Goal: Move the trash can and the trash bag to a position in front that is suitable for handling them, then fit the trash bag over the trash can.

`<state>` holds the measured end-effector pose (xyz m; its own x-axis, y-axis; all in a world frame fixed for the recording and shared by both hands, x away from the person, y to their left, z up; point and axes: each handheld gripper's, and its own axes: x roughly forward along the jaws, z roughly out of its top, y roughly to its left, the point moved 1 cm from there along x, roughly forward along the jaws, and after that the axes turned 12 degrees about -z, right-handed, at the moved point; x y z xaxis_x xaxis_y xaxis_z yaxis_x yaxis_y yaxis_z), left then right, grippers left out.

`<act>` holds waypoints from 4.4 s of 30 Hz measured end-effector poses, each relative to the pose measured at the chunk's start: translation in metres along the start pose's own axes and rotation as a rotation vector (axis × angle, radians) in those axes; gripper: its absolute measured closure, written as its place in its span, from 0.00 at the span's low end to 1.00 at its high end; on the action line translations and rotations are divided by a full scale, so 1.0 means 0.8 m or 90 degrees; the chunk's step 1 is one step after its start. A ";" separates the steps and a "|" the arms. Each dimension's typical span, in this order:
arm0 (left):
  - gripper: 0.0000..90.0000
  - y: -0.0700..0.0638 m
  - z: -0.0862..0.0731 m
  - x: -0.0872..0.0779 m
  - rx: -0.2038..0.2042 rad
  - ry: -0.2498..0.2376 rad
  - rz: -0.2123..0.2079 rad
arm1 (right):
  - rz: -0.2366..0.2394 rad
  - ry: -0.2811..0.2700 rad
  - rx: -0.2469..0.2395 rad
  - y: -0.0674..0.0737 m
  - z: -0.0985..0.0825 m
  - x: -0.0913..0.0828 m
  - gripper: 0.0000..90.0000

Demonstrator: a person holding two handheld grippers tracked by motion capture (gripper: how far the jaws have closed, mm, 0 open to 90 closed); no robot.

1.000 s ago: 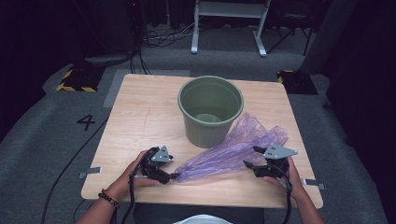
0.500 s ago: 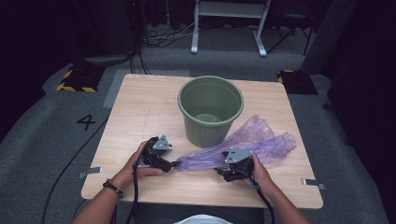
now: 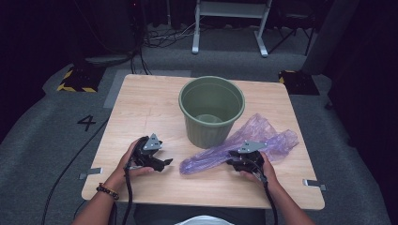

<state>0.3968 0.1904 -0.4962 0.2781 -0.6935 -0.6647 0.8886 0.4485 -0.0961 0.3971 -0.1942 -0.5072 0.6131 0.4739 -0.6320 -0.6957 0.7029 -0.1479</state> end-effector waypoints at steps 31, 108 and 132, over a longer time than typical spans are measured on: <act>0.16 0.005 -0.035 -0.012 -0.047 0.019 -0.003 | -0.069 -0.073 0.075 -0.043 -0.004 -0.031 1.00; 0.22 -0.071 0.170 -0.074 0.153 -0.195 -0.037 | -0.328 -0.345 0.109 -0.093 0.120 -0.216 1.00; 0.23 -0.078 0.252 -0.047 0.184 -0.213 0.011 | -0.462 -0.284 -0.025 -0.050 0.174 -0.147 1.00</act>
<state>0.4045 0.0748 -0.3162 0.3545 -0.8532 -0.3826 0.9350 0.3187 0.1556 0.4046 -0.2043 -0.3210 0.9964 0.0839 -0.0130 -0.0813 0.8980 -0.4323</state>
